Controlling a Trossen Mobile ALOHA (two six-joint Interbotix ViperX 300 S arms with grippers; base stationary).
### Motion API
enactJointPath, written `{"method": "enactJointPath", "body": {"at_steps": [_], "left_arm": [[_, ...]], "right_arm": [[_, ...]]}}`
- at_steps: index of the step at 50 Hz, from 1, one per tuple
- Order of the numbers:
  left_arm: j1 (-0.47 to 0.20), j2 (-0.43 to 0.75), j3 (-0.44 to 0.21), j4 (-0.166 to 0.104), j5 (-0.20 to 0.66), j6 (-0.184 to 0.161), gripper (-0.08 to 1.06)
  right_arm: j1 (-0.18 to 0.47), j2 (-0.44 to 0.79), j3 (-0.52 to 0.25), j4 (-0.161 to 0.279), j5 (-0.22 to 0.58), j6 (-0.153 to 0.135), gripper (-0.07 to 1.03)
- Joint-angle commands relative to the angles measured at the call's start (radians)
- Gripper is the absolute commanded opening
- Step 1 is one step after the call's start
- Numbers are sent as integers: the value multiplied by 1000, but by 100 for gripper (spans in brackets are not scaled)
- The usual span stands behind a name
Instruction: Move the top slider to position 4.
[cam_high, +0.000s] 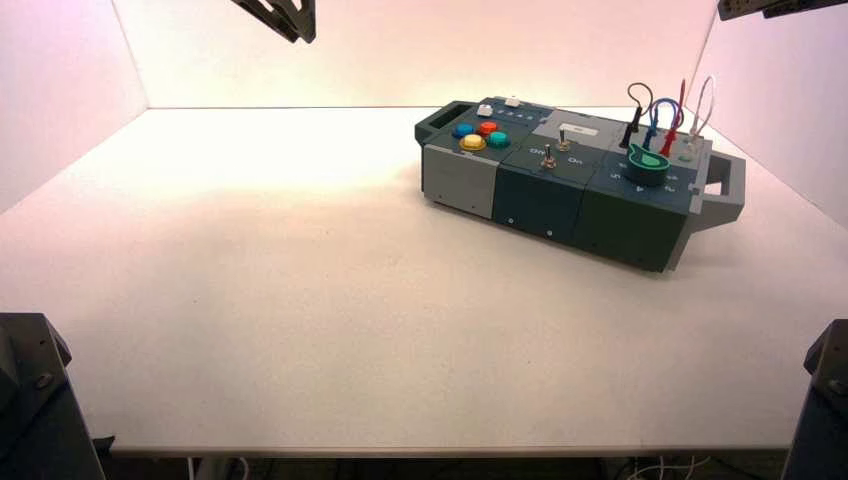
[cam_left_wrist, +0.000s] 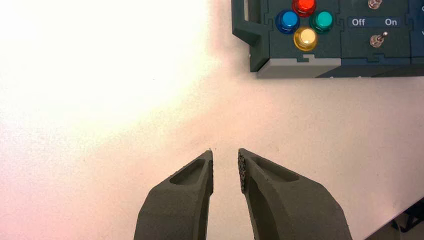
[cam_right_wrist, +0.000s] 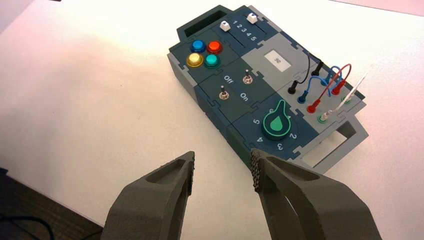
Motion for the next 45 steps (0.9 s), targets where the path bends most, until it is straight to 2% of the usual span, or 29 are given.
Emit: {"method": "enactJointPath", "body": {"at_steps": [1,27,36,45], "left_arm": [[-6,-14,-20,2,-3,5,30],[-6,-23,-20,2,-3,5,30],[-6,-23,-21,2,-3,5,30],[-6,-23,-21,2,-3,5,30]], "right_arm": [[3,6,-15,2,-9,2,59],[3,18,-23,3,-6,2,58],[3,118,-51,3,-21,2,49],[3,298,-126,5,-101,2,45]]}}
